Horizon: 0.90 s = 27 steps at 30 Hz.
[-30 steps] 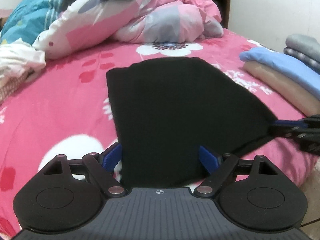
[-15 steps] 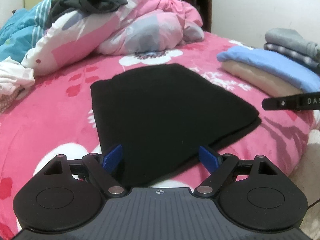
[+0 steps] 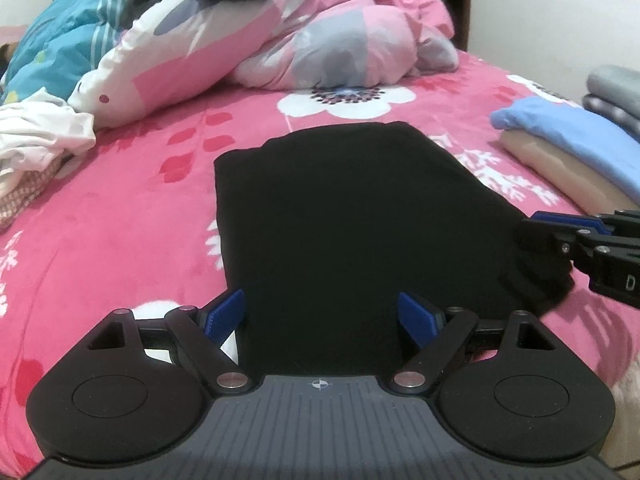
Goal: Fold clothes
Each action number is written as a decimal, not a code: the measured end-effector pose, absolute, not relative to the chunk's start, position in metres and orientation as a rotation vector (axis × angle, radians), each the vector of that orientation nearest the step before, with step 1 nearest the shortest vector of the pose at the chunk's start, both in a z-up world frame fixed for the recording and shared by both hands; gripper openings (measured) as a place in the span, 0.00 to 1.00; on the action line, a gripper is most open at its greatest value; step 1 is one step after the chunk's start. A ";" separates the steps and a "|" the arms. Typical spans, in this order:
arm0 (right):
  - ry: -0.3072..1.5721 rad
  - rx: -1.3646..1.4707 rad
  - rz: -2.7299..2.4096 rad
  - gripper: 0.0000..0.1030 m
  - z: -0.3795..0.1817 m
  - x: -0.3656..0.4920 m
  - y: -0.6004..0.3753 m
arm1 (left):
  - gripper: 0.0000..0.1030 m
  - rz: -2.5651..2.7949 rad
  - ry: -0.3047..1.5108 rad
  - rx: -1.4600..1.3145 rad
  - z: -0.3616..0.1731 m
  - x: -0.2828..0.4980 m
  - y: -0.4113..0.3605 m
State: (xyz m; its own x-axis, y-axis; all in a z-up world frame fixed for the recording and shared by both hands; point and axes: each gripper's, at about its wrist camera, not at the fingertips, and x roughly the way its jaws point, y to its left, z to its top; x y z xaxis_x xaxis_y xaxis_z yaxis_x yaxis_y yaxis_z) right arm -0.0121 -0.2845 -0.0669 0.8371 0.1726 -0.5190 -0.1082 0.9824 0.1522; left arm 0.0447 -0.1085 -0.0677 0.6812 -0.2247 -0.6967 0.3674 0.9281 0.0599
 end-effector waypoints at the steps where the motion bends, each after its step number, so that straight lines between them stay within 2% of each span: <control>1: 0.556 0.104 0.148 0.16 -0.068 -0.009 -0.282 | 0.83 -0.328 0.765 0.209 -0.069 0.048 -0.111; 6: 0.639 -0.034 0.110 0.15 -0.095 0.003 -0.274 | 0.85 -0.297 0.803 0.256 -0.078 0.049 -0.118; 10: 0.658 0.006 0.120 0.15 -0.084 -0.004 -0.282 | 0.86 -0.289 0.810 0.271 -0.077 0.050 -0.120; 16: 0.577 0.039 0.132 0.16 -0.054 0.012 -0.286 | 0.87 -0.282 0.819 0.286 -0.075 0.050 -0.123; 27: 0.632 -0.001 0.145 0.15 -0.077 0.058 -0.290 | 0.88 -0.270 0.831 0.300 -0.075 0.052 -0.125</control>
